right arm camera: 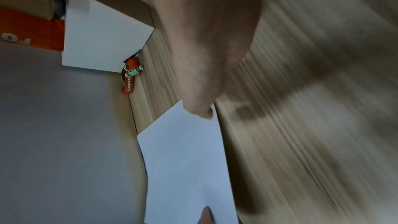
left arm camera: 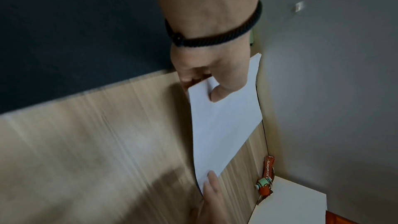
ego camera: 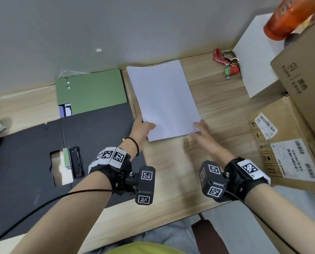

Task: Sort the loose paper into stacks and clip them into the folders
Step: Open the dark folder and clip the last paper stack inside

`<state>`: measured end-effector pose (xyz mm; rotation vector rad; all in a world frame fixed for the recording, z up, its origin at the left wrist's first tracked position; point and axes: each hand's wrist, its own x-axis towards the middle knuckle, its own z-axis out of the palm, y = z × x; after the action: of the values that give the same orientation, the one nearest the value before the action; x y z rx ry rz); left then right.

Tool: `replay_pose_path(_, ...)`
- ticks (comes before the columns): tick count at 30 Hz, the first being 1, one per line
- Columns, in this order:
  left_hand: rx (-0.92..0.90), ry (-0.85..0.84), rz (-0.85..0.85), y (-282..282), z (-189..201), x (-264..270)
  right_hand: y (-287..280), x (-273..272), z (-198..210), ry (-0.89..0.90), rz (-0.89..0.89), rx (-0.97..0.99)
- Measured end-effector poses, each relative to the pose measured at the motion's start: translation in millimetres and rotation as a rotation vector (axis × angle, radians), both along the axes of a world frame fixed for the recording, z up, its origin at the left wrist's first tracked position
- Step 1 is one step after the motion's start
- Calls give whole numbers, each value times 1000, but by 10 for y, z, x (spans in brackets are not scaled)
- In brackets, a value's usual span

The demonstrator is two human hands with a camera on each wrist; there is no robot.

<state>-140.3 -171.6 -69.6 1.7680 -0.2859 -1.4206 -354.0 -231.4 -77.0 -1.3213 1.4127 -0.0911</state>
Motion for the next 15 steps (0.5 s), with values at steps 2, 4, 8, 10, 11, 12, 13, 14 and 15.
replay_pose_path(2, 12, 12, -66, 62, 37, 57, 81, -5, -30, -62, -275, -64)
replay_pose_path(4, 31, 43, -104, 160, 44, 121, 170, -28, -60, -101, -508, -30)
replay_pose_path(8, 62, 50, -194, 460, 90, 273, 278, -15, -69, -74, -527, 306)
replay_pose_path(10, 56, 27, -267, 672, 139, 345, 388, 5, -46, -128, -476, 456)
replay_pose_path(11, 52, 29, -313, 781, 164, 378, 453, 14, -36, -137, -437, 470)
replay_pose_path(12, 41, 30, -360, 891, 187, 413, 519, 36, -20, -123, -412, 456)
replay_pose_path(13, 37, 26, -399, 997, 220, 450, 592, 75, 16, -120, -395, 427)
replay_pose_path(14, 24, 16, -426, 1094, 257, 491, 640, 118, 59, -130, -398, 393)
replay_pose_path(15, 9, -9, -436, 1174, 314, 539, 685, 177, 125, -150, -386, 358)
